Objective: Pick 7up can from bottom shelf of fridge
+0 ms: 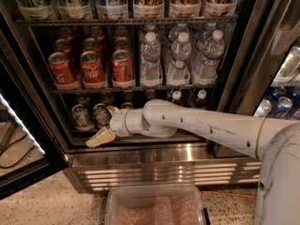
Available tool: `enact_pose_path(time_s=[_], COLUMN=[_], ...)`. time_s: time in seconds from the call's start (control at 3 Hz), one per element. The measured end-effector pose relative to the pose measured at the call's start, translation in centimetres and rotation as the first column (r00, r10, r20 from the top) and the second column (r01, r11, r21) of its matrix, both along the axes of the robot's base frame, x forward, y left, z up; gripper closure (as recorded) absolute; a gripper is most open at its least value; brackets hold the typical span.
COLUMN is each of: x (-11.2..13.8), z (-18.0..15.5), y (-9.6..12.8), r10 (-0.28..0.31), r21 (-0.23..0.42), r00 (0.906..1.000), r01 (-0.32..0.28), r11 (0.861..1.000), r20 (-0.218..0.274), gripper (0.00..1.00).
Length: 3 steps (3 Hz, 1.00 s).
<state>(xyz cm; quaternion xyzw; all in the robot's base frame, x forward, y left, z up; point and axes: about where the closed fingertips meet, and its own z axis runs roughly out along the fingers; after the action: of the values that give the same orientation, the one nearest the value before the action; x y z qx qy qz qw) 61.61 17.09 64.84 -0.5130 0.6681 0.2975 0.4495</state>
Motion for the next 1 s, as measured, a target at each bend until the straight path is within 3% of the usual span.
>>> enact_pose_path(time_s=[0.33,0.67,1.0], x=[0.7,0.5,-1.5], z=[1.2,3.1,3.4], y=[-2.8,-4.7,-3.8], r10=[-0.070,-0.109,-0.075], r21=[-0.028,-0.029,0.022], r00=[0.9971,0.9918,0.9967], r01=[0.071,0.111,0.074], r11=[0.997,0.993,0.997], r20=[0.029,0.067,0.032], gripper=[0.17,0.15,0.14])
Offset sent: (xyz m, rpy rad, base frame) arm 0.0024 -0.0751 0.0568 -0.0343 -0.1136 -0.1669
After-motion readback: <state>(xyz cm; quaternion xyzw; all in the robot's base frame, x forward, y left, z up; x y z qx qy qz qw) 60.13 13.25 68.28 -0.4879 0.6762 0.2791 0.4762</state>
